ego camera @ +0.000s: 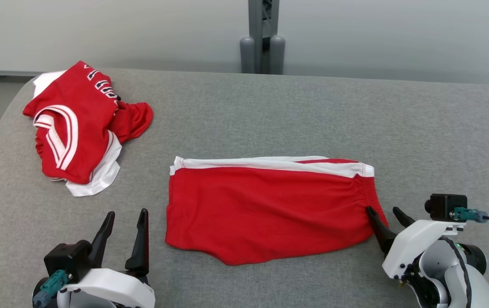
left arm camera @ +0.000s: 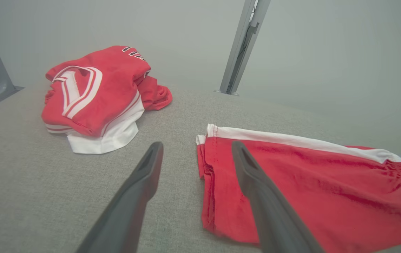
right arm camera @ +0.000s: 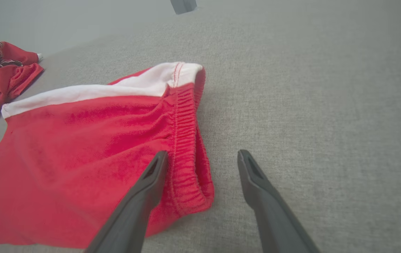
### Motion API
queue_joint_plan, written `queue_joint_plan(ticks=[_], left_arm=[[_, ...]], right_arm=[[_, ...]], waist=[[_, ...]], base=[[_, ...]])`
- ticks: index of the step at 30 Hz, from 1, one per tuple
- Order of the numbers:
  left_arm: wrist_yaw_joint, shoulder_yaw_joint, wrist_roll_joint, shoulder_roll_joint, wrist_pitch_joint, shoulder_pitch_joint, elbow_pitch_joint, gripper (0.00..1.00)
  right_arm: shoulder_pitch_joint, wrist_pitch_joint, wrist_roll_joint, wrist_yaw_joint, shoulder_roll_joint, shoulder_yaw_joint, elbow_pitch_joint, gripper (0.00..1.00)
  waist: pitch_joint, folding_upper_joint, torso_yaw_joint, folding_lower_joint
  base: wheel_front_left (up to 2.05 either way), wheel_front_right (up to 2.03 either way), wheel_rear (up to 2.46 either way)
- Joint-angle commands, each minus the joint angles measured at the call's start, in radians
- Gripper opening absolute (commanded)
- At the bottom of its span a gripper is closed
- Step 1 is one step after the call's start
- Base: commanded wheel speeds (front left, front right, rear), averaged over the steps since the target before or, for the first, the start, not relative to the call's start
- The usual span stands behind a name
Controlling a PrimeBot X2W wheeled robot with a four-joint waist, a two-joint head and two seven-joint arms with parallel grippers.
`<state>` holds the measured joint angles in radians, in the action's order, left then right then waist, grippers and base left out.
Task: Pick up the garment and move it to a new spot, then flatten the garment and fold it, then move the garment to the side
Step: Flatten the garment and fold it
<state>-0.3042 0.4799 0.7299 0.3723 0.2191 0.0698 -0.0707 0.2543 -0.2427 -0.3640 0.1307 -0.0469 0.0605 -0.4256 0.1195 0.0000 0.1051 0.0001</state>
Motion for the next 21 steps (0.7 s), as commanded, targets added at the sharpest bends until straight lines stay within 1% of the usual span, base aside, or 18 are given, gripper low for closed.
queue_joint_plan(ticks=[1, 6, 12, 14, 15, 17, 18, 21], left_arm=[[-0.009, -0.002, -0.005, 0.007, -0.001, -0.008, 0.012, 1.00], [-0.017, -0.002, -0.008, 0.012, -0.004, -0.017, 0.033, 1.00], [-0.027, -0.001, -0.009, 0.017, -0.010, -0.018, 0.045, 1.00], [-0.033, 0.000, -0.011, 0.019, -0.012, -0.020, 0.052, 1.00], [-0.032, 0.000, -0.011, 0.020, -0.012, -0.020, 0.054, 1.00], [-0.035, 0.001, -0.012, 0.021, -0.011, -0.019, 0.058, 1.00], [-0.037, 0.001, -0.012, 0.021, -0.011, -0.018, 0.059, 1.00], [-0.041, 0.002, -0.013, 0.022, -0.011, -0.019, 0.062, 1.00]], right_arm=[[0.016, 0.020, -0.016, 0.000, -0.007, -0.013, -0.037, 1.00], [0.044, 0.062, -0.062, 0.000, -0.007, -0.017, -0.140, 1.00], [0.075, 0.087, -0.152, 0.000, -0.004, 0.035, -0.230, 1.00], [0.090, 0.095, -0.202, 0.000, -0.003, 0.067, -0.249, 0.42], [0.094, 0.096, -0.214, 0.000, -0.003, 0.076, -0.255, 0.34], [0.104, 0.103, -0.241, 0.000, -0.005, 0.092, -0.262, 0.22], [0.110, 0.110, -0.253, 0.000, -0.006, 0.099, -0.263, 0.01], [0.119, 0.118, -0.273, 0.000, -0.006, 0.112, -0.269, 0.00]], waist=[[0.014, 0.0000, 0.024, -0.0001], [0.026, 0.0000, 0.047, -0.0001], [0.029, 0.0000, 0.056, -0.0001], [0.028, 0.0000, 0.052, -0.0001], [0.027, 0.0000, 0.050, -0.0001], [0.027, 0.0000, 0.044, -0.0001], [0.027, 0.0000, 0.040, -0.0001], [0.026, 0.0000, 0.032, -0.0001]], base=[[0.00, 0.00, 0.00], [0.00, 0.00, 0.00], [0.00, 0.00, 0.00], [0.00, 0.00, 0.00], [0.00, 0.00, 0.00], [0.00, 0.00, 0.00], [0.00, 0.00, 0.00], [0.00, 0.00, 0.00]])
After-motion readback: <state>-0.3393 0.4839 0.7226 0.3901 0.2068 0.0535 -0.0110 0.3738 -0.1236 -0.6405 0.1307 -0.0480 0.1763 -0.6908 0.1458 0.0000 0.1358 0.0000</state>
